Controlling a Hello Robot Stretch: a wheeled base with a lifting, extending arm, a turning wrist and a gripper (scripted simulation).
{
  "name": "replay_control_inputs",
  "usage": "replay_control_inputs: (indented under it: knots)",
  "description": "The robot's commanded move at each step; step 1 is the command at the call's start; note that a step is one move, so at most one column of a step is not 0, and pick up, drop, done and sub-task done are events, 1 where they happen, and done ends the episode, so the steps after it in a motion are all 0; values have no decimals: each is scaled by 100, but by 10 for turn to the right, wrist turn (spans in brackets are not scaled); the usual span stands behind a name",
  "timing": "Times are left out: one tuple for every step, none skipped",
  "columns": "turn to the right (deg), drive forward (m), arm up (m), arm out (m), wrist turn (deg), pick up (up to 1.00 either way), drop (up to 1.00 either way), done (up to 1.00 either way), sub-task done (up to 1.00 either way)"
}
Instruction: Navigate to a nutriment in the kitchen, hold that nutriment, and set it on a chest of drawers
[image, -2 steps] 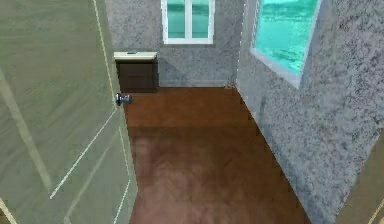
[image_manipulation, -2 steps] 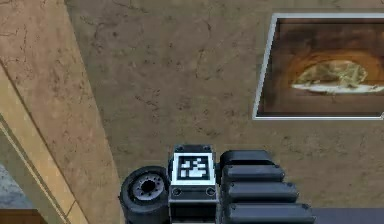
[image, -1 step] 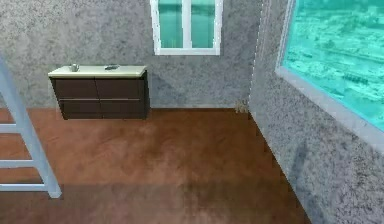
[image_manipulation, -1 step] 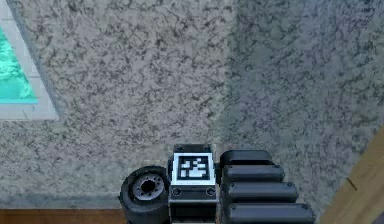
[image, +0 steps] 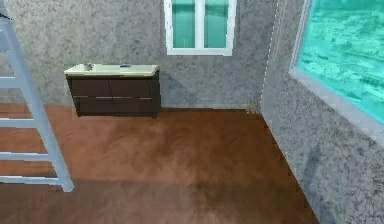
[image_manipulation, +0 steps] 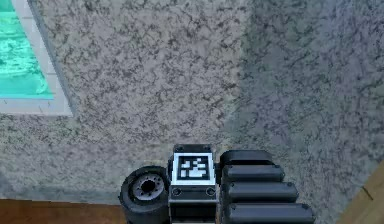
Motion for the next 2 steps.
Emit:
replay_control_inputs:
  knots:
    - [0, 10, 0, 0, 0, 0, 0, 0, 0]
    - [0, 30, 0, 0, 0, 0, 0, 0, 0]
